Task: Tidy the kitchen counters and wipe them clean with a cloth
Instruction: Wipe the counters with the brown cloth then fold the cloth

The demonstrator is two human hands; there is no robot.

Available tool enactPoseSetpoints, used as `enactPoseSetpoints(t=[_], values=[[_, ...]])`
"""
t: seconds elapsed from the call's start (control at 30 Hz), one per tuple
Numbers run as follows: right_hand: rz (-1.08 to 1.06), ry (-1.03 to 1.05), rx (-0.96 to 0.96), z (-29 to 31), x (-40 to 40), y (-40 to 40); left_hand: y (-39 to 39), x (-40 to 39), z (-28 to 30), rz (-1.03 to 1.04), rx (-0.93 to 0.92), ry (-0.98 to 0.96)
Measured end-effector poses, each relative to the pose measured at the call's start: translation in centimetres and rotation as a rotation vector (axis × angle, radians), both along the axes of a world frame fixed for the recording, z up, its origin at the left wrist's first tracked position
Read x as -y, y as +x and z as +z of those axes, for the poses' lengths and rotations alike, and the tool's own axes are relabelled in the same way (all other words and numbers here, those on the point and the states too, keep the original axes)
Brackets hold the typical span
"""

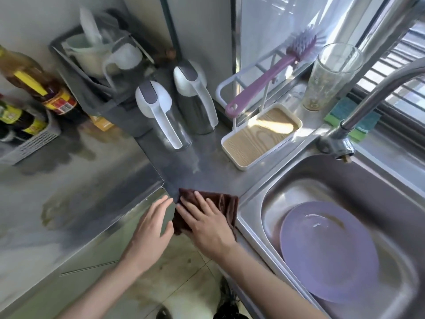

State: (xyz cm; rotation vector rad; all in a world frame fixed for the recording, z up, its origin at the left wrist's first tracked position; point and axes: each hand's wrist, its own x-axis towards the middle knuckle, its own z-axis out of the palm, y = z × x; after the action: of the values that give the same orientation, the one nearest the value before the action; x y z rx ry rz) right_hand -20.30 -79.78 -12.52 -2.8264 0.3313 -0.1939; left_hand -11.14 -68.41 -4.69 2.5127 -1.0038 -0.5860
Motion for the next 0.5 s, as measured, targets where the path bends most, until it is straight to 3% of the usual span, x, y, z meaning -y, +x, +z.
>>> enactPoseSetpoints(t=[0.1, 0.2, 0.37, 0.5], values=[[-0.232, 0.014, -0.044, 0.8, 3.7, 2.5, 0.7, -0.7, 0.2, 0.05, -0.002, -0.006], [-0.453, 0.222, -0.151, 1.3, 4.0, 5.8, 1.1, -1.5, 0.0, 0.081, -0.009, 0.012], [-0.139, 0.05, -0.206, 0.9, 0.9, 3.9, 1.4, -1.9, -0.9, 0.075, -0.003, 0.021], [-0.285, 0.081, -0.144, 0.8, 4.7, 4.8, 1.9, -1.7, -1.3, 0.062, 0.011, -0.009]])
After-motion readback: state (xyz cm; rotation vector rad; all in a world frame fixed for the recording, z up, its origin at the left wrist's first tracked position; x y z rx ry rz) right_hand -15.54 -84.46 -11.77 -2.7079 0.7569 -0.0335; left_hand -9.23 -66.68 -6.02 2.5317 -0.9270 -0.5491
